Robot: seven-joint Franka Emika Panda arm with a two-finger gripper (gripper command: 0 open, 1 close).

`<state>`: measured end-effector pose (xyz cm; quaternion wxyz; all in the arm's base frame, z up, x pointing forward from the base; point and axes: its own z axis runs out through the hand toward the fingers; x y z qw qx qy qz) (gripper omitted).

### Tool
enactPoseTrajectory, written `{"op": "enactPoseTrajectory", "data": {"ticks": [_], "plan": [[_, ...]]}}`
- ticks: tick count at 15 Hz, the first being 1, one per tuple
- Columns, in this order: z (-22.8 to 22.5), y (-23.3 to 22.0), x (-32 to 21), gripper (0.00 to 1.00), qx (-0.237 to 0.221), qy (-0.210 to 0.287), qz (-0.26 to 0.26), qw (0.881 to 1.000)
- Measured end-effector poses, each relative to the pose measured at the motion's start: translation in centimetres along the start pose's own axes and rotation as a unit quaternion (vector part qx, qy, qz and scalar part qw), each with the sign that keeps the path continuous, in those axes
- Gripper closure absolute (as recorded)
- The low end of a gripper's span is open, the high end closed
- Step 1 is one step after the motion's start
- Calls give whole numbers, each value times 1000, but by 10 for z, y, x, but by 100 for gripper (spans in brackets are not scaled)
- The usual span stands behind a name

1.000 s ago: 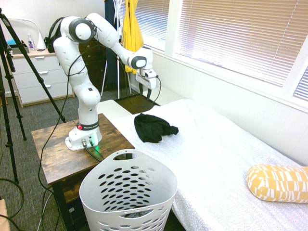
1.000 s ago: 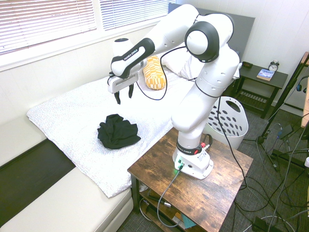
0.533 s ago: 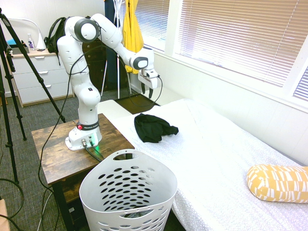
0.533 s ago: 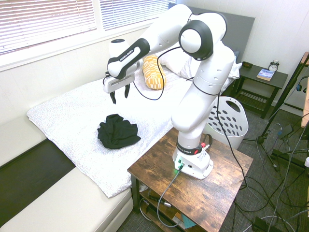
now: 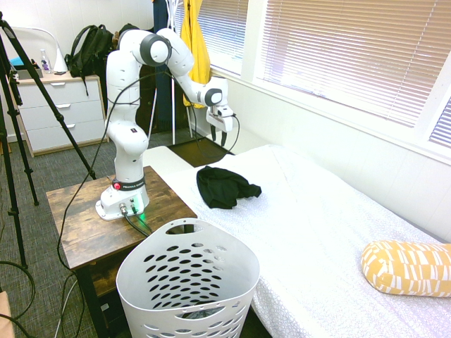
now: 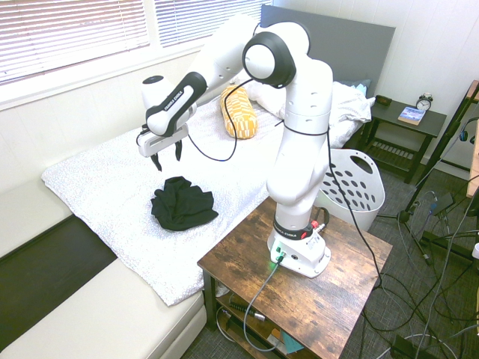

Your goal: Put my clothes in the laundry bag

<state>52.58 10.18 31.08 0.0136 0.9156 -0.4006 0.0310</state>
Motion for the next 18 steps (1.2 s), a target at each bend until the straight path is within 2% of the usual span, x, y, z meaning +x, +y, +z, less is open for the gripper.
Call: {"op": "enactPoseTrajectory", "data": {"ticks": [10, 18], "plan": [[130, -71, -2, 0, -78, -20, -17, 997], [174, -101, 14, 0, -156, -39, -7, 987]]}}
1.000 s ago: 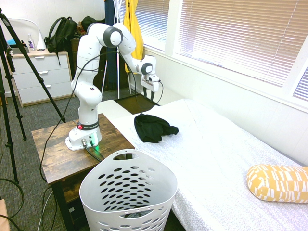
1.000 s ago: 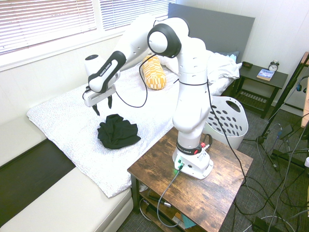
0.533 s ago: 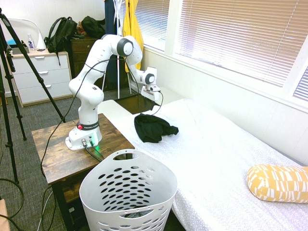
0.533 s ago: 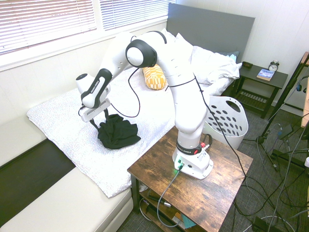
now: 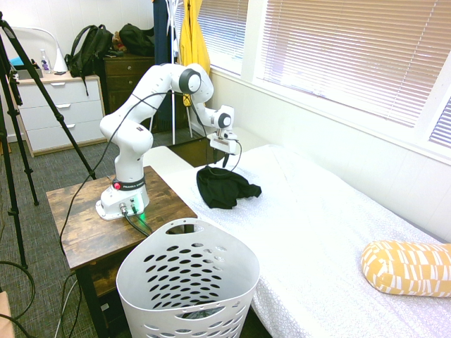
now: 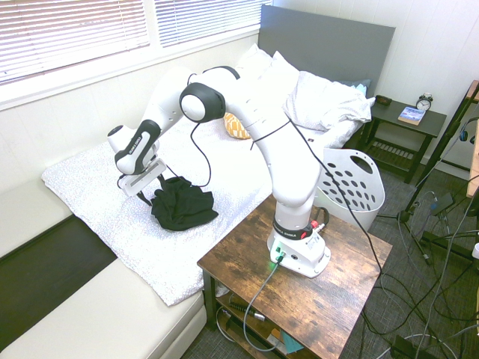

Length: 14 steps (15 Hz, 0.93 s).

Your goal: Put my clothes in the laundry bag

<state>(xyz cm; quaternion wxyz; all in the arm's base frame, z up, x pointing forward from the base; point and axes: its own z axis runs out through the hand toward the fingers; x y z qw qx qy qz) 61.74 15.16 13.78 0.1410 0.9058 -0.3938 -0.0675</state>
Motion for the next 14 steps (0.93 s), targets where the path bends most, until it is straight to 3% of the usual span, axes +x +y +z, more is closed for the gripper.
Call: {"op": "enactPoseTrajectory", "data": {"ticks": [14], "plan": [[73, -3, 19, 0, -76, -47, 31, 995]]}}
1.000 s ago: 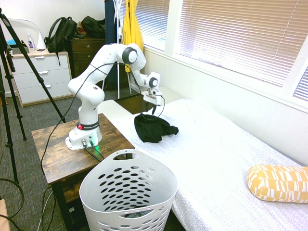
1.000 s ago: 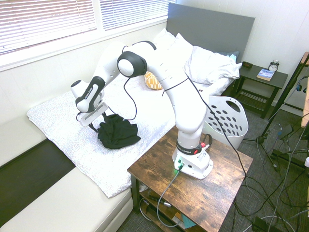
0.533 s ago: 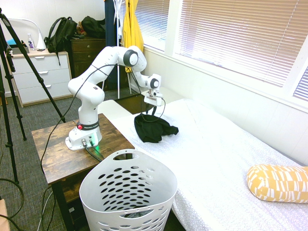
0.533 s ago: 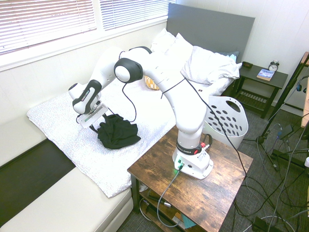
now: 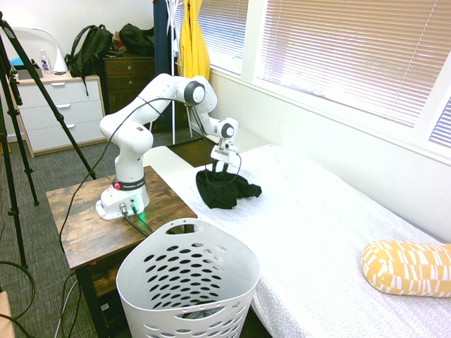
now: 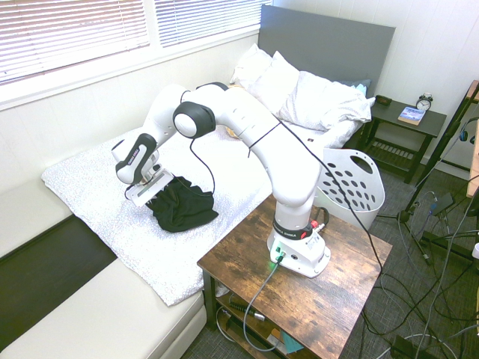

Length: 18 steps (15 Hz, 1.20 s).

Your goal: Put my clothes in the laundry bag

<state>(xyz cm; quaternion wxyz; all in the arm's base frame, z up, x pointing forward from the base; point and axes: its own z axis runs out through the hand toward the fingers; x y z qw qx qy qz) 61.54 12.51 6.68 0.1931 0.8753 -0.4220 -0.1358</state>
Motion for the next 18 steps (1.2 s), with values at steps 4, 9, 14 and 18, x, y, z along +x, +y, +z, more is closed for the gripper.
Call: {"op": "enactPoseTrajectory", "data": {"ticks": [4, 9, 14, 18], "plan": [[21, 5, 19, 0, 16, 0, 0, 1000], [41, 10, 27, 100, 34, 0, -14, 999], [50, 12, 31, 100, 56, 11, -12, 998], [52, 14, 32, 100, 60, 12, -9, 998]]}}
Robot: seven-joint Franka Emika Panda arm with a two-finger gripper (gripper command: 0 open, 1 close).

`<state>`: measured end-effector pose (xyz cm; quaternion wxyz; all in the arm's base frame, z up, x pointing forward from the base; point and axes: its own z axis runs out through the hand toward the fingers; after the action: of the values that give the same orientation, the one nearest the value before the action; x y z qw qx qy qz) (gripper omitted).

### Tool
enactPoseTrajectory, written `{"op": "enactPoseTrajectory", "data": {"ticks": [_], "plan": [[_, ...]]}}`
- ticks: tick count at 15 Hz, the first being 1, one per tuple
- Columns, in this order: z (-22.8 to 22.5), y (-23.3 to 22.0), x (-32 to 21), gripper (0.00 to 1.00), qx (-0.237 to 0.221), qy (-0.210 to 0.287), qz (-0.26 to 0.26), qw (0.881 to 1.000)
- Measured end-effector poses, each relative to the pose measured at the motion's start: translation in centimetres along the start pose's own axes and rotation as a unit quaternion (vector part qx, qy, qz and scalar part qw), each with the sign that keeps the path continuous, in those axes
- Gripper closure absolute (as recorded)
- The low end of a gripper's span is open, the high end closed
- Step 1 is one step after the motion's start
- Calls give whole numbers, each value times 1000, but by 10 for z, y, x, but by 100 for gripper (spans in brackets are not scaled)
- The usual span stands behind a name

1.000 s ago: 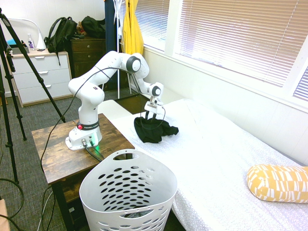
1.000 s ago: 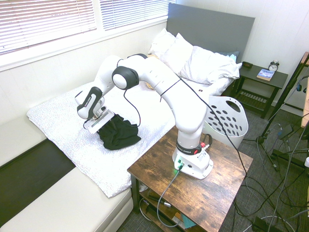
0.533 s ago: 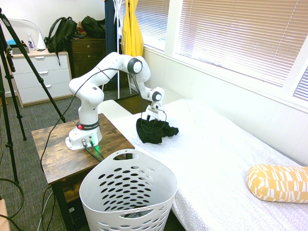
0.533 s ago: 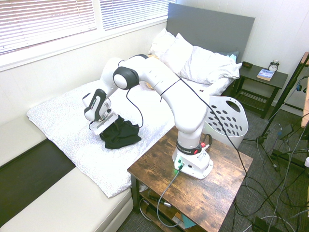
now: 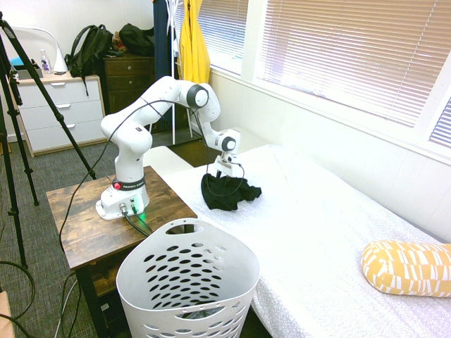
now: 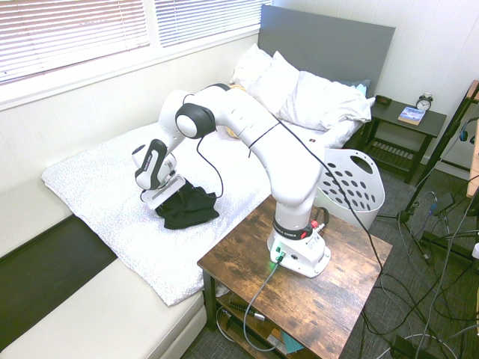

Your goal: Put my clothes in the laundry bag

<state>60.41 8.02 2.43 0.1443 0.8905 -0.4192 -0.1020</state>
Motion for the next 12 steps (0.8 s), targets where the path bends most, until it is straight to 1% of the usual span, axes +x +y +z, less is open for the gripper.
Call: {"op": "enactPoseTrajectory", "data": {"ticks": [12], "plan": [[-4, 13, 4, 100, 13, -6, 21, 1000]]}}
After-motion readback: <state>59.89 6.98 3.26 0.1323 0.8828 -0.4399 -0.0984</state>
